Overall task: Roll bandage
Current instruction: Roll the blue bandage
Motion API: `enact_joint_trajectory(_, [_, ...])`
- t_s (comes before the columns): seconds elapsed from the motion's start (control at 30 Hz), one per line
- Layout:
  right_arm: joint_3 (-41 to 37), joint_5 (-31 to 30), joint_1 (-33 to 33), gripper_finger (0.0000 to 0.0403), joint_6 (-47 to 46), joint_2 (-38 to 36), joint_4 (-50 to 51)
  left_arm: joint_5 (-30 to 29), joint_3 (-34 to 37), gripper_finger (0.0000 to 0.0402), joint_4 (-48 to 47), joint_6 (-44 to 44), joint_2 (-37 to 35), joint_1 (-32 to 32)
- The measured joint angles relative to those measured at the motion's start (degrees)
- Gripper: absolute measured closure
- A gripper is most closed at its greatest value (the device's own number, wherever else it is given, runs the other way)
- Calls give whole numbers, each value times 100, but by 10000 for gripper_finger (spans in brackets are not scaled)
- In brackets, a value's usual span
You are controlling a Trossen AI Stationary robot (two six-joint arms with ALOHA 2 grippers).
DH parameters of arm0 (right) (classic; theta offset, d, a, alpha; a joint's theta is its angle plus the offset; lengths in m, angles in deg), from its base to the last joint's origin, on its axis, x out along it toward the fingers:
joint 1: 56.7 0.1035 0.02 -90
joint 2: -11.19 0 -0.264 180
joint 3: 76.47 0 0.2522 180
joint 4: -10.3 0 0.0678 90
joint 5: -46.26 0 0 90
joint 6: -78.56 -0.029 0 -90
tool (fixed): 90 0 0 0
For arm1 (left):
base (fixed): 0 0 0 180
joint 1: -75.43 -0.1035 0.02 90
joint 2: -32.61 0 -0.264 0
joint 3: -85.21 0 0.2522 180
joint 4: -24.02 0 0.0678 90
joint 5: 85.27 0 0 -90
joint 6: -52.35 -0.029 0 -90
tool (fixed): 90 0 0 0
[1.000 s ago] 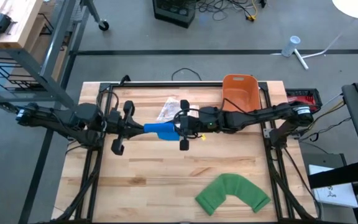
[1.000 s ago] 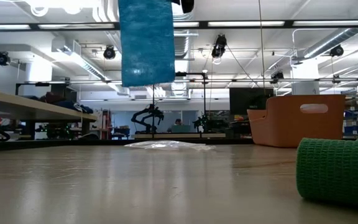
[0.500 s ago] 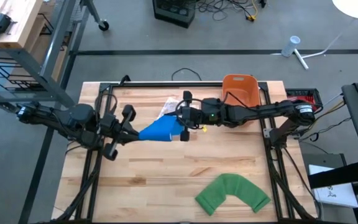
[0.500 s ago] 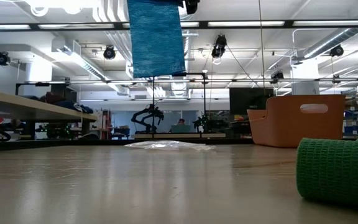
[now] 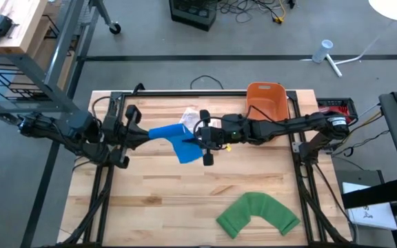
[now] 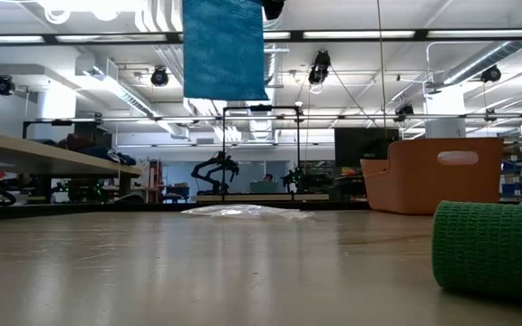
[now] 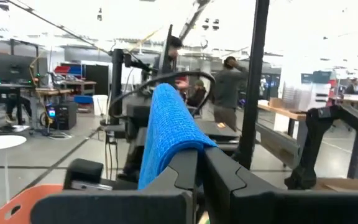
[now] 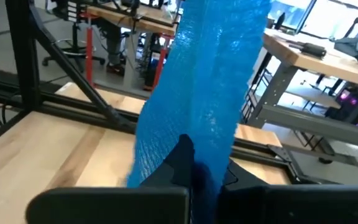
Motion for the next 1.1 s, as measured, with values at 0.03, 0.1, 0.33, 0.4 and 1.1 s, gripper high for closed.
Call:
enact_joint_trajectory(0.03, [0, 0, 0, 403, 47, 0, -21, 0, -7, 397, -2, 0, -2, 2])
enact_joint_trajectory(0.1, [5, -3, -2, 402, 169, -3, -61, 2, -7, 397, -11, 0, 33, 2])
enact_joint_trajectory(0.33, [261, -4, -31, 339, 284, -90, 171, 4, -5, 400, 4, -14, 234, 2])
enact_joint_trajectory(0.4, [366, -7, -31, 309, 287, -90, 233, 3, -34, 398, -4, -26, 274, 0])
enact_joint_trajectory(1.1, [698, 551, -26, 179, -537, 54, 896, 4, -306, 400, -100, -153, 351, 2])
